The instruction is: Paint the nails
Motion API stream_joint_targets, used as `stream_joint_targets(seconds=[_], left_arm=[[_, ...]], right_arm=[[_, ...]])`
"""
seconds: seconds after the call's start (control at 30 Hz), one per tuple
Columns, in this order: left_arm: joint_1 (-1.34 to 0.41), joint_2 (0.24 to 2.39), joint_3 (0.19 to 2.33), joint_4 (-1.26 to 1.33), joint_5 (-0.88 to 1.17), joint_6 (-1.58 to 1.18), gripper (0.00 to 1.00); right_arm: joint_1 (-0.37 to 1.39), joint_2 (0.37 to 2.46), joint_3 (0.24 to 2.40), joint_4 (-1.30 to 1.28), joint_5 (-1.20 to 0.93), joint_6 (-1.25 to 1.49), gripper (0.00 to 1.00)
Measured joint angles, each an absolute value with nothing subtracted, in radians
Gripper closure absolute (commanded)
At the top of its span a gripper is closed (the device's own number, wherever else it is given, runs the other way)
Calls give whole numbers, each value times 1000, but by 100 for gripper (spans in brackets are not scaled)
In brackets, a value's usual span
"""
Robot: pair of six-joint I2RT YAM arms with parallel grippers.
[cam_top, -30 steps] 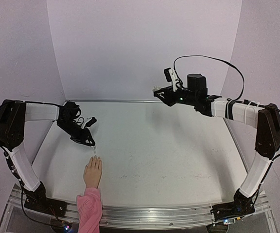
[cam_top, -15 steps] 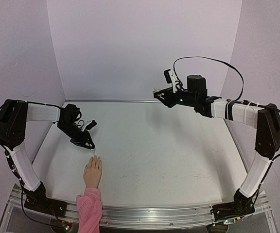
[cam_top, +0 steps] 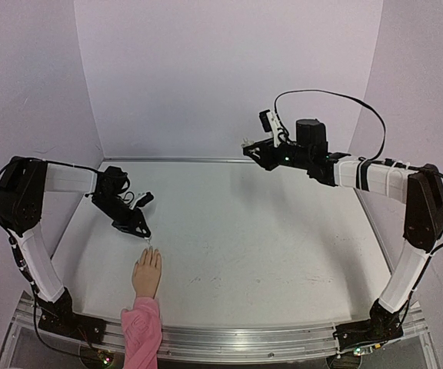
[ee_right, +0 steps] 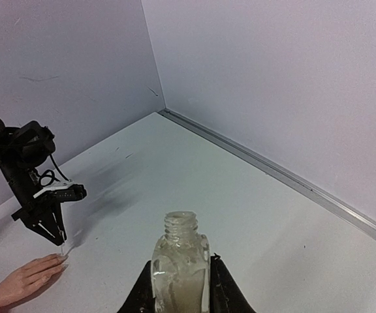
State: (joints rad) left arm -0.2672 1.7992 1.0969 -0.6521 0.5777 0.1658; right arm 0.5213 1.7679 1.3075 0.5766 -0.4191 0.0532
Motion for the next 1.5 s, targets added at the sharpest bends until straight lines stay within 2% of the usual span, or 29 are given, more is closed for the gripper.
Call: stream_joint_targets(seconds=[1.5], left_arm=[[-267, 1811, 1108, -624, 590, 157, 100]], right_arm=[[521, 1768, 1307, 577, -426, 54, 100]])
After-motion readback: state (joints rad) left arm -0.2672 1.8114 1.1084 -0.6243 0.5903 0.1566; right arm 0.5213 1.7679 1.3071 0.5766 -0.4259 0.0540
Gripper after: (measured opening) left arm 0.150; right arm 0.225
